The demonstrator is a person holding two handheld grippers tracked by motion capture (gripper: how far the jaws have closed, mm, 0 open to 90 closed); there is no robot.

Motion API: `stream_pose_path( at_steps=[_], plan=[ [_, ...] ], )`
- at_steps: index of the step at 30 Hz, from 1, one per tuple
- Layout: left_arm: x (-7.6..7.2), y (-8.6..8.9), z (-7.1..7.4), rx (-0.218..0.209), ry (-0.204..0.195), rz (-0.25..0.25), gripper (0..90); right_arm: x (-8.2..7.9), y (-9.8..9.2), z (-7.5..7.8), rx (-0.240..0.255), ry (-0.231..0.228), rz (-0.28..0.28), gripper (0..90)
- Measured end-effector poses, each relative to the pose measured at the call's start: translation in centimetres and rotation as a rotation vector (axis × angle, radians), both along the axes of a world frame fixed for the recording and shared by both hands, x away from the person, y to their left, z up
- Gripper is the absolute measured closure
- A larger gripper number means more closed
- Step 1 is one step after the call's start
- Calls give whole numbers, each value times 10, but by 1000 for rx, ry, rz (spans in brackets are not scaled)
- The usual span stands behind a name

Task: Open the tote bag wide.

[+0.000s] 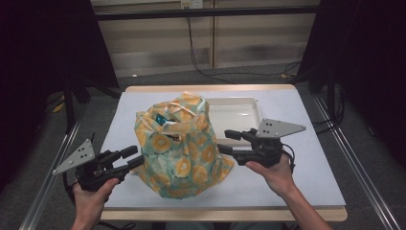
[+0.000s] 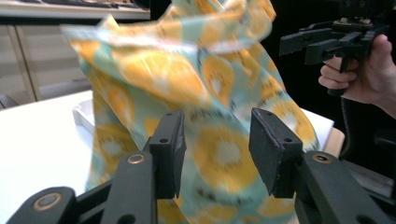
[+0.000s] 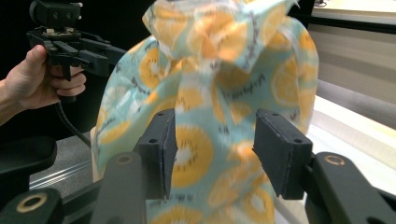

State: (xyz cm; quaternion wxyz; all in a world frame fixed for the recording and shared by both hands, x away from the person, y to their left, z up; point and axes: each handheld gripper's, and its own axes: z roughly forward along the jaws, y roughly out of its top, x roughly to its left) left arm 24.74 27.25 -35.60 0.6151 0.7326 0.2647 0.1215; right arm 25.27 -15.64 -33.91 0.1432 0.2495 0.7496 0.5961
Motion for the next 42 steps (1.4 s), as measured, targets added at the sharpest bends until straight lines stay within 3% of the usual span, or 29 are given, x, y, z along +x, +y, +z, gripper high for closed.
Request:
stream_pose_path(
  at_steps=[7, 13, 16, 18, 22, 24, 29, 35, 42],
  plan=[
    [15, -3, 16, -15, -34, -7, 631, 17, 14, 13, -8, -8, 18, 443],
    [31, -7, 24, -25, -42, -12, 624, 33, 24, 25, -17, -17, 31, 389],
    [35, -12, 21, -18, -31, 1, 595, 39, 32, 30, -14, -20, 43, 360],
    [36, -15, 18, 38, -27, 14, 596, 42, 38, 32, -20, -24, 54, 349],
    [36, -16, 9, 58, -9, -12, 784, 46, 49, 32, -6, -27, 63, 359],
    [35, -14, 6, 56, 2, -15, 893, 48, 53, 31, -12, -26, 60, 392],
    [34, -12, 2, 76, 17, -27, 900, 50, 57, 29, -9, -13, 67, 590],
    [28, -7, -1, 50, 35, -59, 900, 44, 50, 28, 13, -17, 100, 882],
    [23, 2, -7, 63, 45, -60, 900, 28, 33, 25, 13, -19, 101, 900]
  ],
)
